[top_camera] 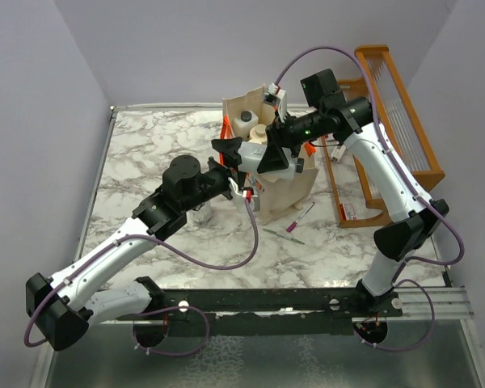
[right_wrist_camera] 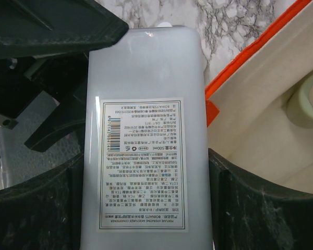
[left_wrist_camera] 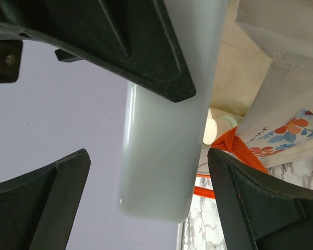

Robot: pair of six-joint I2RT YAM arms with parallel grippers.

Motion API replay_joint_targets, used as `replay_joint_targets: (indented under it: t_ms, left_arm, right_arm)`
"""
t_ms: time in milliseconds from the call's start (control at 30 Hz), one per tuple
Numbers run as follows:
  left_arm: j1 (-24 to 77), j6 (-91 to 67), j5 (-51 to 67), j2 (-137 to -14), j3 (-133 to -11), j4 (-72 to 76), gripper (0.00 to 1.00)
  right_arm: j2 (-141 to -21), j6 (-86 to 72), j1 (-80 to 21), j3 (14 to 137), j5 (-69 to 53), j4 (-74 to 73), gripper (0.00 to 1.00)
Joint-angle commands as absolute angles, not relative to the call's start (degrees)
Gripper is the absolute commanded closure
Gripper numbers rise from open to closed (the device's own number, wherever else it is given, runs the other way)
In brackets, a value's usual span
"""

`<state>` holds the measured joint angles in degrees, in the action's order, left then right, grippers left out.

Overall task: Place the personal care products into the canvas bag
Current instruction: Adjust the care product in the canvas bag.

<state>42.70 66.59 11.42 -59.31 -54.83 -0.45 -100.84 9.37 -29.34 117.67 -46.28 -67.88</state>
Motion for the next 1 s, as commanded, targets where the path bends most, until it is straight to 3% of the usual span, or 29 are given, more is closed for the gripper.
replay_joint_targets:
  t_ms: [0,133,367,467,500,533,567,733,800,833,967]
  left_arm:
    - [42.5,68.4,14.2,-60.5,-54.9,1.0,0.04]
    - [42.5,68.4,14.8,-61.5,-54.7,1.2,0.15]
    - [42.5,68.2,14.6,-62.9,-55.5,1.5,0.53]
    - [42.5,67.5,13.2,-63.3,-55.9,2.1,0.71]
    - [42.5,67.0,12.8,-63.2,-55.9,2.6,0.79]
    - [42.5,66.6,12.2,-63.1,-55.9,3.3,0.94]
    - [42.5,65.8,11.5,-62.9,-55.7,4.2,1.0]
    - [42.5,61.2,9.5,-61.3,-54.4,9.6,1.0]
    - [42.3,60.0,8.7,-61.1,-54.4,10.7,1.0]
    - [42.2,59.4,8.4,-61.0,-54.4,11.3,1.0]
    - [41.1,56.6,7.7,-60.7,-54.9,13.5,1.0]
  right_arm:
    - [-99.5,10.3,-29.3,119.5,-53.5,-65.8,0.99]
    - [-99.8,11.2,-29.7,120.3,-53.4,-66.3,0.99]
    - [-99.7,12.0,-30.1,121.0,-54.6,-66.5,0.99]
    - [-99.2,12.8,-30.1,121.0,-55.4,-66.6,0.92]
    - [-99.0,13.2,-30.1,120.9,-55.5,-66.6,0.89]
    - [-98.8,13.4,-30.1,120.6,-55.5,-66.5,0.85]
    - [-98.5,13.3,-30.1,120.5,-55.1,-66.3,0.78]
    - [-98.5,13.2,-30.1,121.9,-53.1,-65.8,0.52]
    - [-98.8,12.9,-30.1,123.1,-52.4,-65.4,0.28]
    - [-98.9,12.7,-30.1,123.5,-52.0,-65.1,0.22]
    - [-98.2,10.7,-29.8,123.5,-50.8,-62.7,0.07]
